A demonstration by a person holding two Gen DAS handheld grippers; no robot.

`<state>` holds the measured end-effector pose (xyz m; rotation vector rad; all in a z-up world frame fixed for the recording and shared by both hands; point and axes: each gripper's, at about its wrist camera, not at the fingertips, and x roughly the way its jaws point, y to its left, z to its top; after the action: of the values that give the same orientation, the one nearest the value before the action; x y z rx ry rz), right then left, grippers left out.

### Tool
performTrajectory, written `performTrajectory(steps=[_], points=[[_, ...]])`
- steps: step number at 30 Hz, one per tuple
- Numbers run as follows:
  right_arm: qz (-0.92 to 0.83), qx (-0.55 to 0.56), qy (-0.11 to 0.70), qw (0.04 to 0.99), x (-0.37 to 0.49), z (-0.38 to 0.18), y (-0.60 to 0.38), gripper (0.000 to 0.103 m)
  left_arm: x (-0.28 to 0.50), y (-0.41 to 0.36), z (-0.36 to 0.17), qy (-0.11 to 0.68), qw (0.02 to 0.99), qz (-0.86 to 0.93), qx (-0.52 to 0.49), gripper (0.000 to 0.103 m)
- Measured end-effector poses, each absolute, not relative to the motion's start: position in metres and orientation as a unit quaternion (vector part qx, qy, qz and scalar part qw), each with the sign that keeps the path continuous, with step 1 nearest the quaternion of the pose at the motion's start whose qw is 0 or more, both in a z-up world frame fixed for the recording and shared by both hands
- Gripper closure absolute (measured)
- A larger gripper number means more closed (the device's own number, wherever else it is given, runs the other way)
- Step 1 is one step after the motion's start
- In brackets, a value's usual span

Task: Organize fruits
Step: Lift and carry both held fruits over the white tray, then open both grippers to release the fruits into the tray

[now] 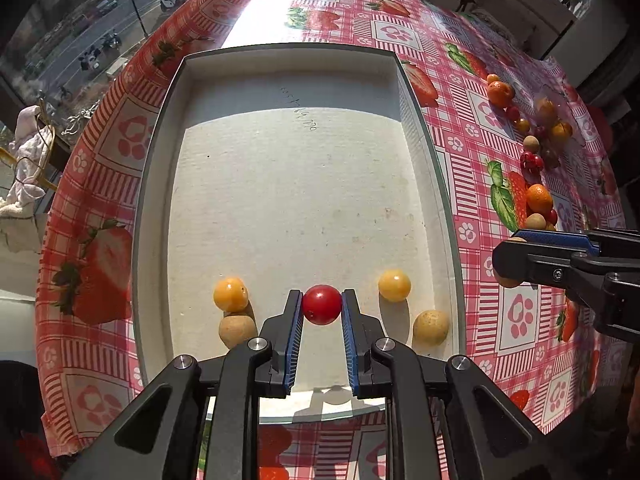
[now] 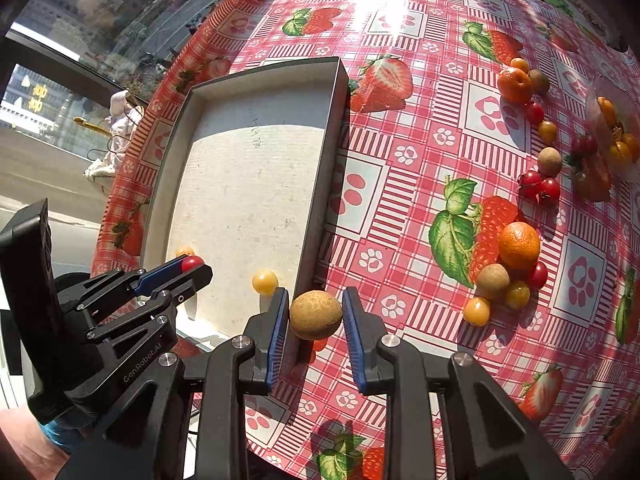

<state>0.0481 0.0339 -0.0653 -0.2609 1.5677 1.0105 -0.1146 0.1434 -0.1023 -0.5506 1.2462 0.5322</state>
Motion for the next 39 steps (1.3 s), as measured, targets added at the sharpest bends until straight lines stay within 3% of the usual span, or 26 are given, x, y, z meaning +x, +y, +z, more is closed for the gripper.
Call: performTrajectory(steps=[24, 26, 27, 28, 29, 36, 39], points=[[0.444, -0.202, 0.677, 0.551, 0.012, -0.121, 0.127, 0.070, -0.117, 0.133, -0.132, 0.594, 0.725, 0.238, -0.254, 0.082], [0.450, -0.203, 0.677, 0.547, 0.012, -0.123, 0.127, 0.064, -0.116, 0.134, -0.132, 0.594, 0.724, 0.238, -0.259, 0.079], [0.452, -0.203, 0.677, 0.544, 0.010, -0.123, 0.130, 0.059, -0.116, 0.134, -0.132, 0.594, 0.723, 0.240, -0.258, 0.070], [0.452, -0.205, 0.676, 0.544, 0.008, -0.122, 0.132, 0.056, -0.116, 0.135, -0.131, 0.595, 0.722, 0.246, -0.255, 0.046], [0.454, -0.205, 0.676, 0.543, 0.008, -0.122, 0.133, 0.054, -0.117, 0.135, -0.129, 0.591, 0.724, 0.253, -0.250, 0.032], [0.469, -0.185, 0.675, 0.539, 0.008, -0.110, 0.133, 0.023, -0.124, 0.141, -0.114, 0.583, 0.724, 0.265, -0.255, 0.032], [0.466, -0.174, 0.673, 0.547, 0.013, -0.099, 0.131, 0.021, -0.125, 0.142, -0.104, 0.582, 0.729, 0.265, -0.241, 0.032]])
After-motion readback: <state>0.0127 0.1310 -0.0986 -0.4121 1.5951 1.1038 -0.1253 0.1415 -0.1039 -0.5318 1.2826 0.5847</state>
